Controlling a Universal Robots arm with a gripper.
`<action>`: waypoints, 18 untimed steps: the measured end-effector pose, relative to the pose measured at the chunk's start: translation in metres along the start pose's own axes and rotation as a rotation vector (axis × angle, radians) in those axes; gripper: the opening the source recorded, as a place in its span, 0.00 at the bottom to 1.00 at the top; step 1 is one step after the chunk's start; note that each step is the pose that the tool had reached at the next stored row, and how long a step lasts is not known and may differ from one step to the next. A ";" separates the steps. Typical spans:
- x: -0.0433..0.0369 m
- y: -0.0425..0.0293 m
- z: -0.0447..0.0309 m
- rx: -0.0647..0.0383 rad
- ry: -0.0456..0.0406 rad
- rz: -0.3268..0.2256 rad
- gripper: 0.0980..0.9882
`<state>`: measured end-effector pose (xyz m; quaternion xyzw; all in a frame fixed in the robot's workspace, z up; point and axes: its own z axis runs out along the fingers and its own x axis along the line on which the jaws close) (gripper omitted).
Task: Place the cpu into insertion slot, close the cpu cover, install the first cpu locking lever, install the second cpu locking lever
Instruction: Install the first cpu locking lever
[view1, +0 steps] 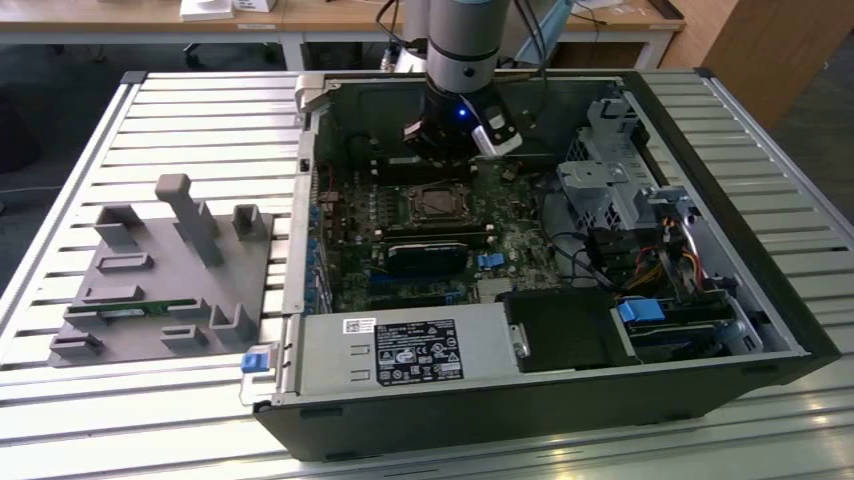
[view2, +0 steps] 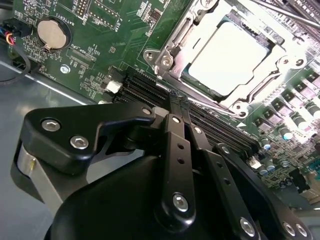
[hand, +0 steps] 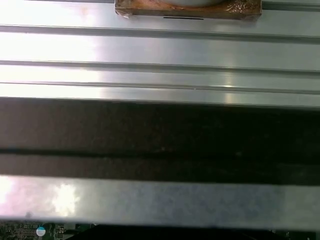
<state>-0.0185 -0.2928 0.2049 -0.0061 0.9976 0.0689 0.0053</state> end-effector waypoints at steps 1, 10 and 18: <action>-0.0002 -0.0001 0.0006 0.000 0.0000 0.000 0.02; -0.0011 -0.0006 0.0043 0.000 0.0004 0.000 0.02; -0.0011 -0.0010 0.0069 0.000 0.0003 0.000 0.02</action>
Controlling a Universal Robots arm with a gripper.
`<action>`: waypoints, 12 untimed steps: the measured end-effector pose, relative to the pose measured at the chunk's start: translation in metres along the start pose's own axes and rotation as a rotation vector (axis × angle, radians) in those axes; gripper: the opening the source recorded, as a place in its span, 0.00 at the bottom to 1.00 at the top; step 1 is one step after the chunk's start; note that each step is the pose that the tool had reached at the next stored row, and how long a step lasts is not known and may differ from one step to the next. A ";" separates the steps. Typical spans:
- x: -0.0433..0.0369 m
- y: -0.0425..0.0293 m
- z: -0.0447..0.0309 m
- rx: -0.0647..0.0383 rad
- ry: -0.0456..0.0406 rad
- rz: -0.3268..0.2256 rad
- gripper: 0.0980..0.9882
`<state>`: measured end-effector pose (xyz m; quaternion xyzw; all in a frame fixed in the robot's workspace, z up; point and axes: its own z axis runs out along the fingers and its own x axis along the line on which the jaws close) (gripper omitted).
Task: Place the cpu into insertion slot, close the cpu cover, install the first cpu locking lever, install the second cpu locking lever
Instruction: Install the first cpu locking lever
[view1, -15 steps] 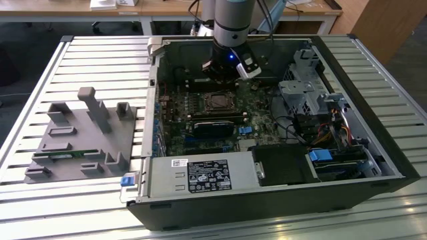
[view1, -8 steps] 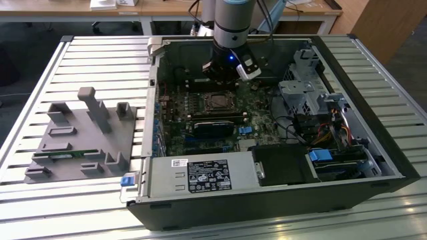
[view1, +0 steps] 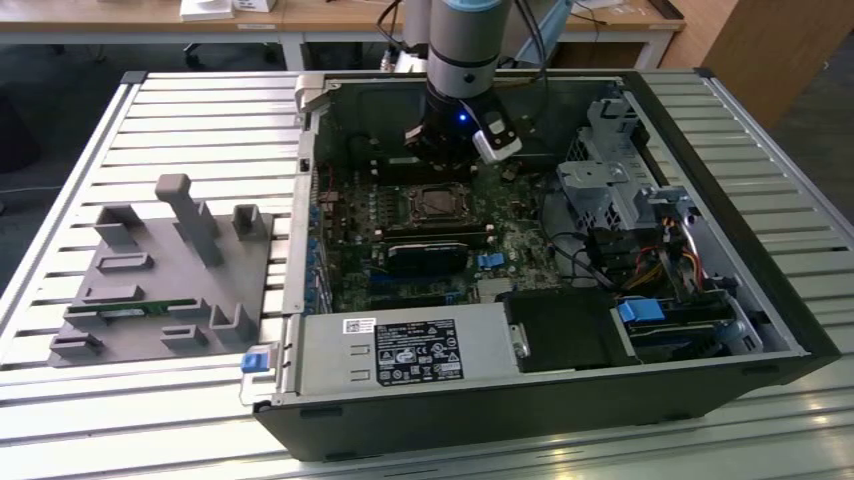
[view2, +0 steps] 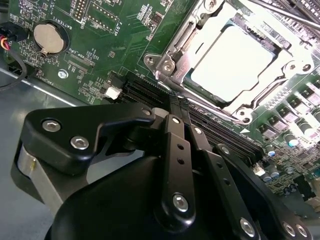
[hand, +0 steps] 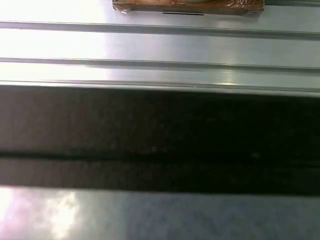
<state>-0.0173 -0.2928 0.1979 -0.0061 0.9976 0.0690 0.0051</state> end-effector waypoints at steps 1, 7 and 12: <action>0.0000 0.0000 0.0003 0.000 0.0000 0.000 0.02; 0.0001 -0.0004 0.0022 0.001 0.0004 0.000 0.02; 0.0001 -0.0006 0.0037 0.001 0.0004 0.000 0.02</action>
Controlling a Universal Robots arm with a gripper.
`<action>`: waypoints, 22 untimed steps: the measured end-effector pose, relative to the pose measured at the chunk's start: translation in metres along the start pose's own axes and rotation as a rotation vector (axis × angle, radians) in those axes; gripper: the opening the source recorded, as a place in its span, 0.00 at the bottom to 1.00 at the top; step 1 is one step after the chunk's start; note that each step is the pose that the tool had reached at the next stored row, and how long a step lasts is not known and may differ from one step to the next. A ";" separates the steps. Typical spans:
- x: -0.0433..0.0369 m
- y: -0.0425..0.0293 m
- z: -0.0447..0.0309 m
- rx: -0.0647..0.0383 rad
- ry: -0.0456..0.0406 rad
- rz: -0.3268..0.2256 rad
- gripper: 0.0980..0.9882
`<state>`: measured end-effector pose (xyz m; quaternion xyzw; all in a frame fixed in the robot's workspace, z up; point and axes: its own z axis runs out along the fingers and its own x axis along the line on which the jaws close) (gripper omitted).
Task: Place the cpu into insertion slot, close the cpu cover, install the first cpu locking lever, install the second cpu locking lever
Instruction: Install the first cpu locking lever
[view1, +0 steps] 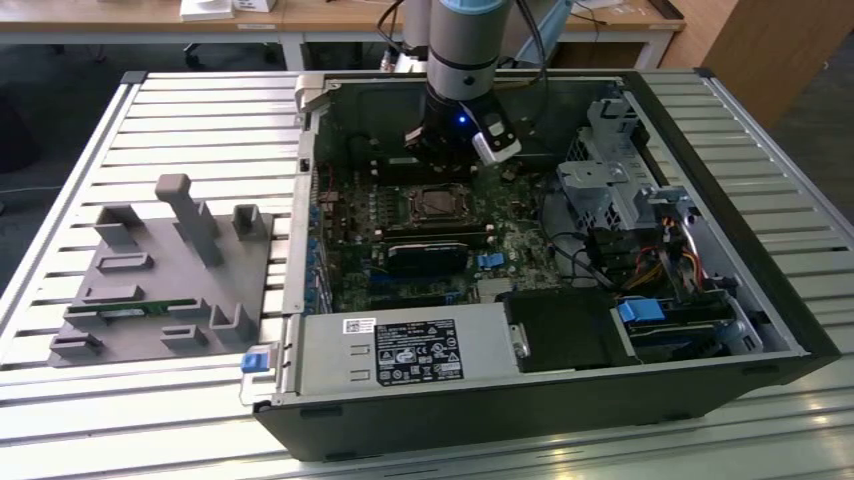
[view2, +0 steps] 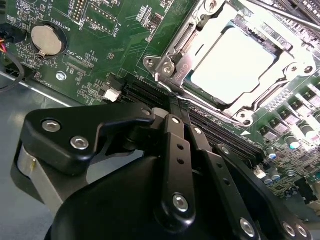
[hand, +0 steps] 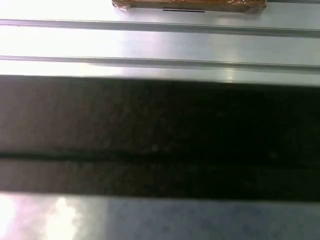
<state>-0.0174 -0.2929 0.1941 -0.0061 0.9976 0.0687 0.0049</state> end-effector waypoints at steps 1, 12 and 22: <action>0.0000 0.0000 0.0001 0.000 -0.0002 0.000 0.02; 0.0054 0.0019 -0.0122 -0.004 -0.0005 0.000 0.02; 0.0145 0.0041 -0.0283 -0.005 -0.0006 0.000 0.02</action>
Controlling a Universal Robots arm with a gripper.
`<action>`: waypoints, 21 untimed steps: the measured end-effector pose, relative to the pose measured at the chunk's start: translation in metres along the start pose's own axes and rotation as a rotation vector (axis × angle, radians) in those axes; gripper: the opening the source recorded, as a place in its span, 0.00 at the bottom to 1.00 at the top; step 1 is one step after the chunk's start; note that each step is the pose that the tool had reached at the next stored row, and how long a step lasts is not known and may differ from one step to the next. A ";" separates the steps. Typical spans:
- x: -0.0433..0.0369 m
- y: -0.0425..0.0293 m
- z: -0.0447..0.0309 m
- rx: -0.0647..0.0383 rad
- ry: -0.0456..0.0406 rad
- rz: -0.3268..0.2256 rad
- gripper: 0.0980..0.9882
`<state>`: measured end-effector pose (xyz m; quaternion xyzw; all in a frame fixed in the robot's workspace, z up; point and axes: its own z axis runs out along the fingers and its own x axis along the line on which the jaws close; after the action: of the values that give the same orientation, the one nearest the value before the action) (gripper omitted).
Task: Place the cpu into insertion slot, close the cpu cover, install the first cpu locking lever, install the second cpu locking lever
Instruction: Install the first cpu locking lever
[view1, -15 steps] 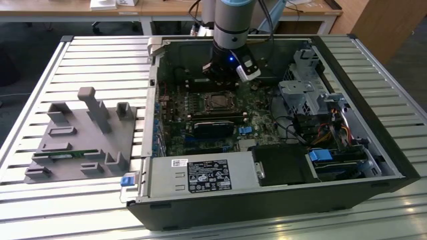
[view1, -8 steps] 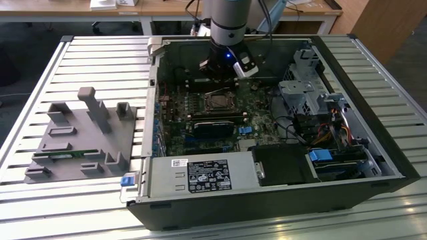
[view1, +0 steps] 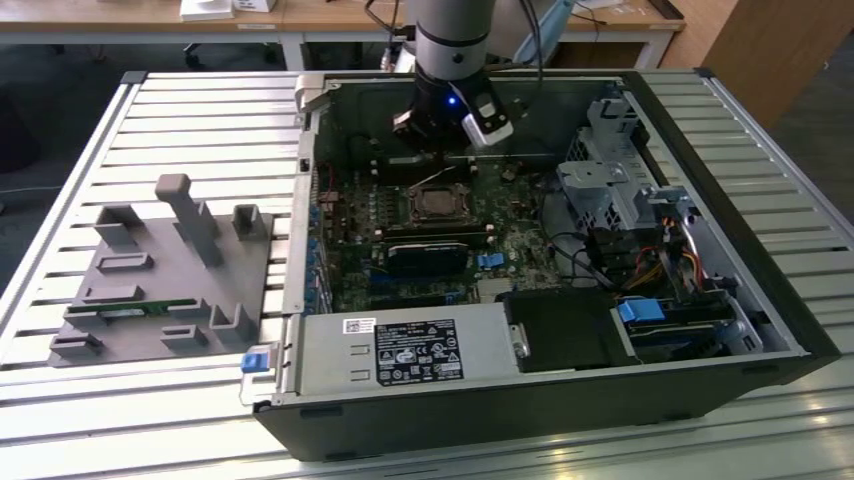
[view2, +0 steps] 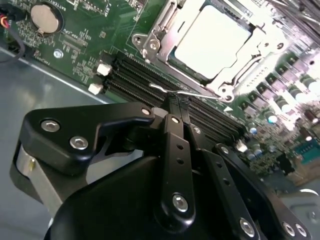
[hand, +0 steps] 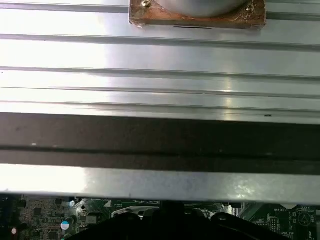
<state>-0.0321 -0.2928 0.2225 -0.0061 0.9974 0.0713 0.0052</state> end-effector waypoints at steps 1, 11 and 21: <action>0.0004 0.0002 -0.0015 0.000 0.0000 0.000 0.02; 0.0072 0.0001 -0.0039 0.000 -0.0001 0.000 0.02; 0.0049 -0.0020 -0.0042 0.000 0.0005 0.000 0.02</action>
<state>-0.0371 -0.2954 0.2263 -0.0061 0.9974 0.0714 0.0049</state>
